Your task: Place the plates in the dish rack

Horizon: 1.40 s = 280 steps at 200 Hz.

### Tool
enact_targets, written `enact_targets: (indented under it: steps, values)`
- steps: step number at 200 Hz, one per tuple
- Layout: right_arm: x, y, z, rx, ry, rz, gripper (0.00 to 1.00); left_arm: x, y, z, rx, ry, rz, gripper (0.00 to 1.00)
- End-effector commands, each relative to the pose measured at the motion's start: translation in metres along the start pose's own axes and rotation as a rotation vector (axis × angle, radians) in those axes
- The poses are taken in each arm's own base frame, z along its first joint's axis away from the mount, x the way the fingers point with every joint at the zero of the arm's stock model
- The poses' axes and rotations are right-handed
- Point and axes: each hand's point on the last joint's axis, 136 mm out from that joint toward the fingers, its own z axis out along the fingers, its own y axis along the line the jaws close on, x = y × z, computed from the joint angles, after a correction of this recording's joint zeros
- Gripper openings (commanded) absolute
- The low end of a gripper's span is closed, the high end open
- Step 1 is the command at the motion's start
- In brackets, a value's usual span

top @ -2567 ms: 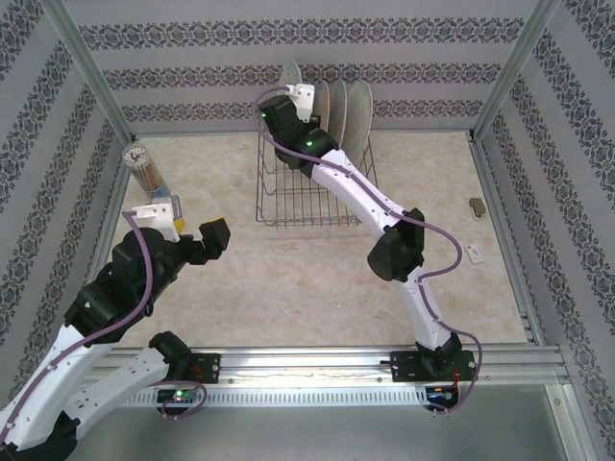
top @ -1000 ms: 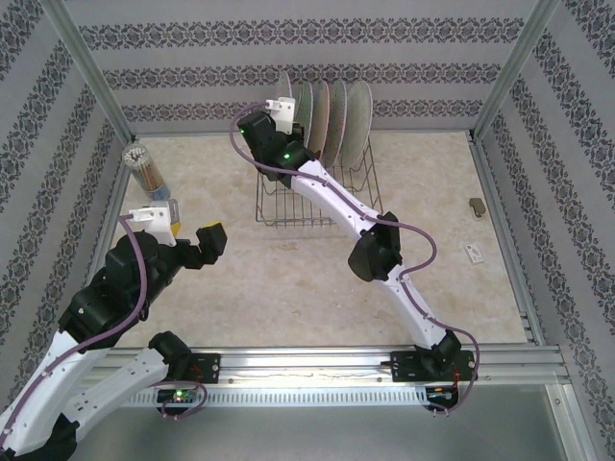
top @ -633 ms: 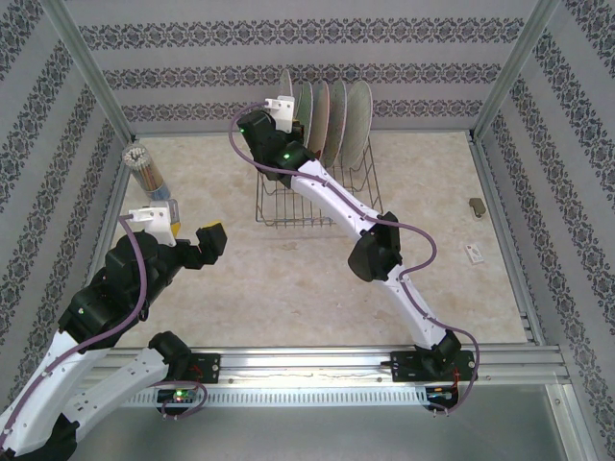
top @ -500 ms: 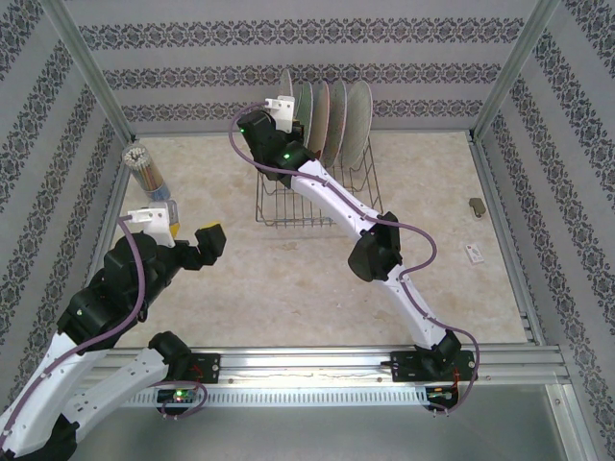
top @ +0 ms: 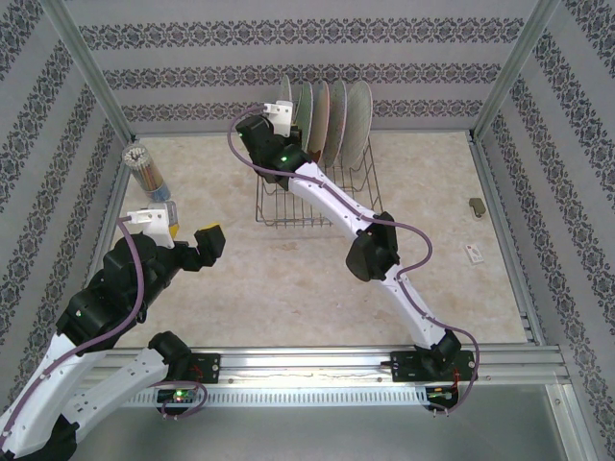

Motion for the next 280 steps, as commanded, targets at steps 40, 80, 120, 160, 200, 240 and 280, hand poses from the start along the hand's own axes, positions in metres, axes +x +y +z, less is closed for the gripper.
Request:
enact_targets:
  steps: [40, 80, 120, 160, 200, 240, 280]
  values:
    - [-0.012, 0.010, -0.005, -0.039, -0.027, 0.086, 0.00, 0.000, 0.006, -0.004, -0.022, -0.002, 0.027, 1.00]
    - [-0.001, 0.015, -0.003, -0.064, 0.006, 0.098, 0.00, 0.002, 0.007, -0.004, -0.020, 0.000, 0.011, 1.00]
    - [0.014, 0.022, 0.000, -0.087, 0.039, 0.103, 0.00, 0.003, 0.010, -0.009, -0.026, -0.002, -0.003, 1.00]
    - [0.021, 0.028, -0.002, -0.104, 0.052, 0.097, 0.01, 0.006, 0.014, -0.013, -0.033, -0.001, -0.017, 1.00]
    - [0.028, 0.031, -0.002, -0.112, 0.066, 0.095, 0.01, 0.007, 0.015, -0.015, -0.031, -0.002, -0.021, 1.00]
    - [0.026, 0.035, -0.008, -0.130, 0.066, 0.091, 0.19, 0.007, 0.016, -0.018, -0.032, -0.004, -0.027, 1.00]
    - [-0.011, 0.026, -0.031, -0.139, 0.016, 0.090, 0.28, 0.004, 0.014, -0.018, -0.023, -0.008, -0.026, 1.00]
